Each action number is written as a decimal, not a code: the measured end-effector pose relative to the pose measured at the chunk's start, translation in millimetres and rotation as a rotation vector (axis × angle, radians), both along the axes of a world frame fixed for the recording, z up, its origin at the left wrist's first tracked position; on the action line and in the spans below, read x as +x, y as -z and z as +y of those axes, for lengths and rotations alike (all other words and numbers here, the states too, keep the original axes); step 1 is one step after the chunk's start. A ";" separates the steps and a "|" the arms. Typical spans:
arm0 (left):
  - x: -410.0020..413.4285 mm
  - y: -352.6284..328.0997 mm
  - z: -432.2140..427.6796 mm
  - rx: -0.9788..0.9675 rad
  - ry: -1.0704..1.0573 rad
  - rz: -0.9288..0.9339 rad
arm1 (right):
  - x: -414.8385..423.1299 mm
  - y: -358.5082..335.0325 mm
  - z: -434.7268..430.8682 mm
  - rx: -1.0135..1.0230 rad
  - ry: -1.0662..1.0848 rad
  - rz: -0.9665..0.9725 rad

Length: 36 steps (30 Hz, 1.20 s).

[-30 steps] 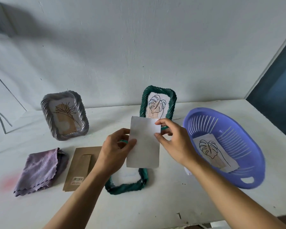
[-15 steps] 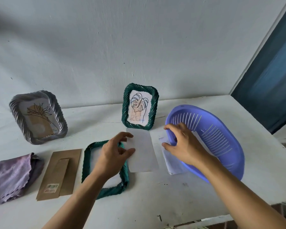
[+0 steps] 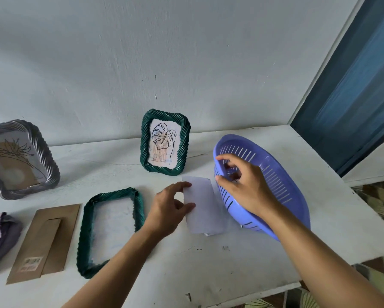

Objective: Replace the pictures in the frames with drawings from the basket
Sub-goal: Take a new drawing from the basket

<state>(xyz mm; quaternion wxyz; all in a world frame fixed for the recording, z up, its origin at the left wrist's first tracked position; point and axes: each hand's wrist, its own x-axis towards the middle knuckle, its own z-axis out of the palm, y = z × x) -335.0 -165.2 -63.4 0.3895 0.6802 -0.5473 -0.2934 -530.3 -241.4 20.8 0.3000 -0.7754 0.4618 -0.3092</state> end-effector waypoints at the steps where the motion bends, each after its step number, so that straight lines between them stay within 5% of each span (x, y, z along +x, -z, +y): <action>1: -4.7 3.3 -2.3 -0.010 0.014 -0.057 | -0.6 0.3 0.4 0.005 -0.008 0.000; 8: -17.4 26.8 -4.2 -0.046 0.047 -0.511 | -0.4 4.9 -0.5 0.016 -0.039 0.002; 15: -17.4 32.5 -3.5 -0.046 0.015 -0.684 | 0.9 6.1 -0.6 0.001 -0.061 0.015; 36: 0.2 32.5 15.0 -0.014 0.290 -0.779 | 2.9 15.2 8.0 -0.014 -0.093 0.066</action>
